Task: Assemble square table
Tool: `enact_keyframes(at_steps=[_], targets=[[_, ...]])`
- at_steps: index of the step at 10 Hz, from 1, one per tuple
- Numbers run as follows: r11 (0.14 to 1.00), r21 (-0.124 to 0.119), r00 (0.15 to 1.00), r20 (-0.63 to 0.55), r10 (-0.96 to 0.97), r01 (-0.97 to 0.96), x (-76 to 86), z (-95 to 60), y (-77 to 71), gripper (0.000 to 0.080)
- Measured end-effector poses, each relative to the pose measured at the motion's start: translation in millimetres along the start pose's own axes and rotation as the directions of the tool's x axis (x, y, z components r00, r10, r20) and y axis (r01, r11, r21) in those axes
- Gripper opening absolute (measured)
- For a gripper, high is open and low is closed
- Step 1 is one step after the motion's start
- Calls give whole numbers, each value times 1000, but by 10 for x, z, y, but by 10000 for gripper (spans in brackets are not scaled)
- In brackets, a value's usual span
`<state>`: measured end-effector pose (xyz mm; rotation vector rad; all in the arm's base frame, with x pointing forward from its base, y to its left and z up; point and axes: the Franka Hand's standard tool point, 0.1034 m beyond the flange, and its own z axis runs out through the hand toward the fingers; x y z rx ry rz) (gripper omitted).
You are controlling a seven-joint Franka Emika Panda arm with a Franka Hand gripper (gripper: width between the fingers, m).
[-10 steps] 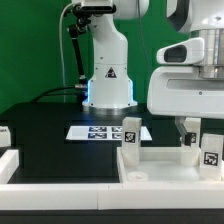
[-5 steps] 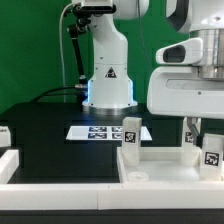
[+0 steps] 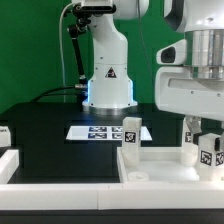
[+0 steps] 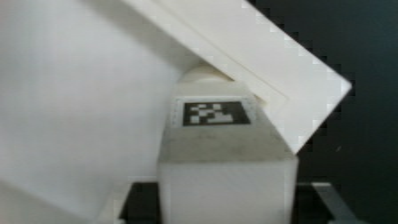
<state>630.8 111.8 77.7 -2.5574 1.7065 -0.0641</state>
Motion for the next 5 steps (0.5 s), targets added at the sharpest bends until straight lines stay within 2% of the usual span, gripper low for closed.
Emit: enact_keyframes(at_steps=[2,5], targets=[[955,6,954,62,295,-296,-4,3,15,291],[901,-5,899,67,432,-433,-8,2,21,291]])
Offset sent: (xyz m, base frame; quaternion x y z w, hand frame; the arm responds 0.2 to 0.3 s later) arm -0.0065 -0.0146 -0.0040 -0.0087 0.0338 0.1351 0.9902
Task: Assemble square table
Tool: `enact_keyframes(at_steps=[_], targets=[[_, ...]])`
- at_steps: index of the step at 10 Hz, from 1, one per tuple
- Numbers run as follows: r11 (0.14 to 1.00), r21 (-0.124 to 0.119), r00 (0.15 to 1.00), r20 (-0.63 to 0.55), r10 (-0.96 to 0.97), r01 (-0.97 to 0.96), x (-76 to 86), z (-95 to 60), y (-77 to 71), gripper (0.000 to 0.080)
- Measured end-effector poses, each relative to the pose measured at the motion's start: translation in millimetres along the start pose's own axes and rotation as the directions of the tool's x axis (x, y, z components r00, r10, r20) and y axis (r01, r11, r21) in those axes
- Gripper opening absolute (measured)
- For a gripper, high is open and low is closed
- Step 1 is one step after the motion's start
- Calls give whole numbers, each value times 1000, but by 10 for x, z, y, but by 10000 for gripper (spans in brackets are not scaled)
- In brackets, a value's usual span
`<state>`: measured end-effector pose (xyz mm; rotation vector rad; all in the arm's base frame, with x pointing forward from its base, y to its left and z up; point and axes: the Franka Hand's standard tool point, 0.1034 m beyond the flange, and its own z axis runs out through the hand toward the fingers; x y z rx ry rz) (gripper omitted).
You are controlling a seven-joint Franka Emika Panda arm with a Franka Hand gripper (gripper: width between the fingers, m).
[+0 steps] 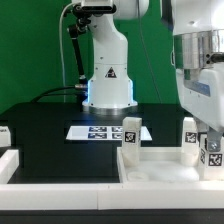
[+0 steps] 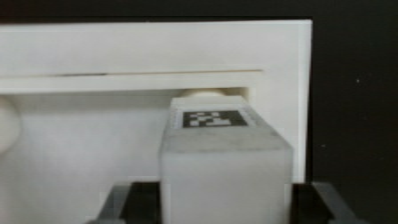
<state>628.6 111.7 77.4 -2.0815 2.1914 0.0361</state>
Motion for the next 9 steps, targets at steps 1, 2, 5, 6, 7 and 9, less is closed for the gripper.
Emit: enact_keyframes(at_steps=[1,2,5,6,7,9], targets=[[1000,0,1000,0,29,-29,-3,0,2,291],[992,3,992,5,122,-122,-8,5,6,291],[925,21,925,20,379,-380,-9,-6,14,296],[921,22,921,14,390,-390,6,-8,19,301],[923,26,923,8,385,-385,0,-10,19,301],[934,23,935,2,356,-356,6,12,34,301]])
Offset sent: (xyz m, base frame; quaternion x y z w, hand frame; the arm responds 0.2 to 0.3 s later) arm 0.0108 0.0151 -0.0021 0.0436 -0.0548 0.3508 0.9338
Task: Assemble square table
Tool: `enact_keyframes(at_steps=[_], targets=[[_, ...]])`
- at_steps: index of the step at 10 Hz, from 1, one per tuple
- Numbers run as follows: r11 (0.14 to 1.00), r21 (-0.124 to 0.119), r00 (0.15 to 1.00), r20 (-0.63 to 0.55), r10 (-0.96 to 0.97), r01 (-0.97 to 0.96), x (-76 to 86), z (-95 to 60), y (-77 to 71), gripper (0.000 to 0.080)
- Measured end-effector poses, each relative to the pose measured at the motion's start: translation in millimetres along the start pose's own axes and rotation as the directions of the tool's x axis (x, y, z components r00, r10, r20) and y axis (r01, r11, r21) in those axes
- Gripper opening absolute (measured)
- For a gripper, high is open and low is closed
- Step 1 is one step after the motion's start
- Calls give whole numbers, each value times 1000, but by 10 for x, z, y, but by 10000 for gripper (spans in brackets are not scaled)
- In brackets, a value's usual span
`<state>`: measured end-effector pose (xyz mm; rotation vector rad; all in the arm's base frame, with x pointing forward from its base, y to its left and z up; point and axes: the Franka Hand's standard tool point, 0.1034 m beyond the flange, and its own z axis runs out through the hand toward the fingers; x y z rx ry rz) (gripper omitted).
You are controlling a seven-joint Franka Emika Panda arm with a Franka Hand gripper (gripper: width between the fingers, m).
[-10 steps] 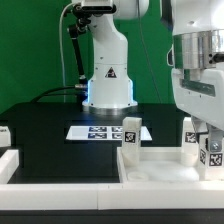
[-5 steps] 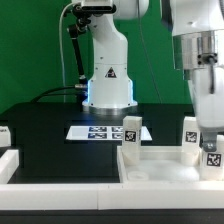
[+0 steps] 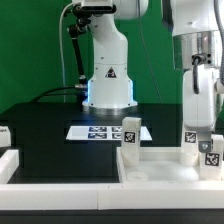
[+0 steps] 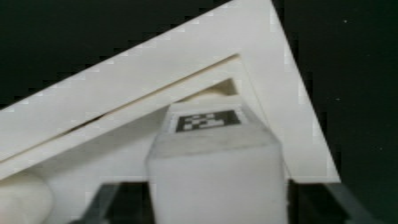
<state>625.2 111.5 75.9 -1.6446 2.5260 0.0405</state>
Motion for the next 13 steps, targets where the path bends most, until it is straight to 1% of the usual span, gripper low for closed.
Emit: enact_keyframes(at_steps=[1,2,3,4,6,7,8,13], targets=[[1000,0,1000,0,0,0,0,1,0,529],[1000,0,1000,0,-1,1,1,4,1,529],[999,-1,999,0,-34,34,12,-9,7,612],[997,0,997,5,-77,77,50,-67,32,638],[990,30,990,22,-140,140,183,-316,26,647],[989,36,989,24,-147,147,202,-355,0,649],[988,31,988,21,-151,150,196,-322,18,649],[988,29,988,19,-152,152,200,-302,28,649]])
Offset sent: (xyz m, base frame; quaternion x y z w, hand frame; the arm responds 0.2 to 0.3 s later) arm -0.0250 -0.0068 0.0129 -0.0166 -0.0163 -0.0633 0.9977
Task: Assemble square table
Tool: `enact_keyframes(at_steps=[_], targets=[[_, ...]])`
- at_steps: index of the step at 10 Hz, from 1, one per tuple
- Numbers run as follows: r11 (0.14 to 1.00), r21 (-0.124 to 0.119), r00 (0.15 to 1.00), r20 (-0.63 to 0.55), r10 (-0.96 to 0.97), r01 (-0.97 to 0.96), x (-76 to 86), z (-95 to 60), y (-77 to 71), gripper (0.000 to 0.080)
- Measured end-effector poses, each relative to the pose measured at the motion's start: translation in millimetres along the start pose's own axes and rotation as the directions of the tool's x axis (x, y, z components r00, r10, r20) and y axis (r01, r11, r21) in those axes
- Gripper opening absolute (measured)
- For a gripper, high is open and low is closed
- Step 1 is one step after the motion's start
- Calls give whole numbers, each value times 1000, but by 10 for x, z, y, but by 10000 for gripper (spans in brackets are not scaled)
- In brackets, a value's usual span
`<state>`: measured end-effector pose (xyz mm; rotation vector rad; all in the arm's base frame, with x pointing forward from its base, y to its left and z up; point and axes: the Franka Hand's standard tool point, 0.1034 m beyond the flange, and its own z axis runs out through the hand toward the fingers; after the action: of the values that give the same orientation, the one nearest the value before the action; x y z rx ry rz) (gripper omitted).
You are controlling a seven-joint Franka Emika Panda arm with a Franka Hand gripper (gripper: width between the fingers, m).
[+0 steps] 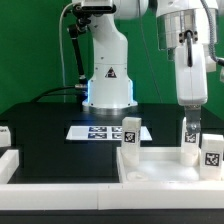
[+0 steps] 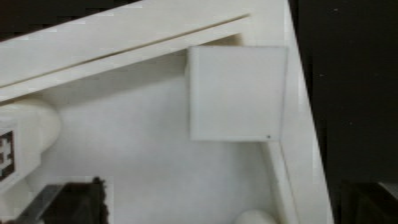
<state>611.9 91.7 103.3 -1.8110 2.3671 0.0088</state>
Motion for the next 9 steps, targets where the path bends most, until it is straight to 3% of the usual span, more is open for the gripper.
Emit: enact_keyframes(at_steps=[2,3,4,5,6,9], targets=[[1000,4,1000,1,-31,31,15,-15,-11,649],[984,24,984,29,-175,175,151,-177,-26,649],[982,29,981,48,-189,188,302,-337,59,649],[974,37,973,48,-227,225,389,-395,98,649],[974,51,974,38,-223,221,419,-382,101,649],[970,46,970,37,-242,240,409,-360,112,649]])
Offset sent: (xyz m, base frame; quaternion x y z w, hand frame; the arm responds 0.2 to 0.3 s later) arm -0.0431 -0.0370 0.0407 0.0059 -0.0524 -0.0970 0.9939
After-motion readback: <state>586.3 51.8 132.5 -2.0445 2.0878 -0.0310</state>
